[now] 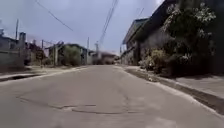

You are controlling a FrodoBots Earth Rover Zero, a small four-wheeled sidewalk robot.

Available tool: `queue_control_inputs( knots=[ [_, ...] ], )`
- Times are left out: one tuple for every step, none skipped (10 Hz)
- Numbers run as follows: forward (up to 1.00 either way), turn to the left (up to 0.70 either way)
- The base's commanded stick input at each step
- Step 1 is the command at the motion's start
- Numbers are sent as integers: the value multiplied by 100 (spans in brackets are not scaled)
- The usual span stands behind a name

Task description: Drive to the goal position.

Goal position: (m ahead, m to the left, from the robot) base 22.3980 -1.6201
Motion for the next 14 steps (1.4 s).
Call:
queue_control_inputs(
  knots=[
    [100,-1],
    [100,0],
    [100,0],
    [100,0],
    [100,0],
    [100,0],
    [100,0],
    [100,0],
    [100,0],
    [100,1],
    [100,2],
    [100,3],
    [100,3],
    [100,3]
  ],
)
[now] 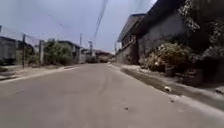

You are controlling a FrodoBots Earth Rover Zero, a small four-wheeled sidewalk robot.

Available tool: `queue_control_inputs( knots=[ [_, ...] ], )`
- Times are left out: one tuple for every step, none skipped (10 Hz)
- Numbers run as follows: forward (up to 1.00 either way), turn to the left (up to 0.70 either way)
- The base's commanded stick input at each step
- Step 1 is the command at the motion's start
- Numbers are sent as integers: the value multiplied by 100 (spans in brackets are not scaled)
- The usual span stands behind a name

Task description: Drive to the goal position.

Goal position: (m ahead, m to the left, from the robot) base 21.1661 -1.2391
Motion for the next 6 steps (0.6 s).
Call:
queue_control_inputs(
  knots=[
    [100,2],
    [100,2],
    [100,2],
    [100,3],
    [100,2],
    [100,2]
  ],
)
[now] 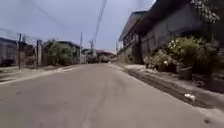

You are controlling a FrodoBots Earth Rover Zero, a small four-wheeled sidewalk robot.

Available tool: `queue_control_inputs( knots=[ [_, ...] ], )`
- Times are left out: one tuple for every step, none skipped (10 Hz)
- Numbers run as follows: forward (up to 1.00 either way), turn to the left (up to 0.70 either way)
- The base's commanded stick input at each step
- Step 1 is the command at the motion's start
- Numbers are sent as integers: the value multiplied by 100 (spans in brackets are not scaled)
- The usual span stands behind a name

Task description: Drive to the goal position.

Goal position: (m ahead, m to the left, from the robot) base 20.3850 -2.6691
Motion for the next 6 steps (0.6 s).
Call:
queue_control_inputs(
  knots=[
    [100,2],
    [100,2],
    [100,2],
    [100,3],
    [100,3],
    [100,2]
  ],
)
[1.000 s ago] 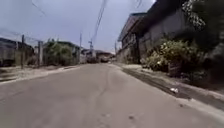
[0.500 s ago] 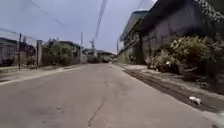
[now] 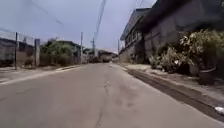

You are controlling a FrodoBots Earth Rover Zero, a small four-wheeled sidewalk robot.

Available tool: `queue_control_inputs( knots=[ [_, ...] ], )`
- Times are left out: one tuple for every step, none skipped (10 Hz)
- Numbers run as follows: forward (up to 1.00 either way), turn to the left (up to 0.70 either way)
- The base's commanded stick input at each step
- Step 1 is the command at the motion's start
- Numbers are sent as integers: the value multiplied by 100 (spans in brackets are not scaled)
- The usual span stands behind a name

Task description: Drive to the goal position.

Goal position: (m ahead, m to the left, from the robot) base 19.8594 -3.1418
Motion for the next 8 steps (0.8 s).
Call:
queue_control_inputs(
  knots=[
    [100,2],
    [100,3],
    [100,2],
    [100,2],
    [100,2],
    [100,2],
    [100,2],
    [100,2]
  ],
)
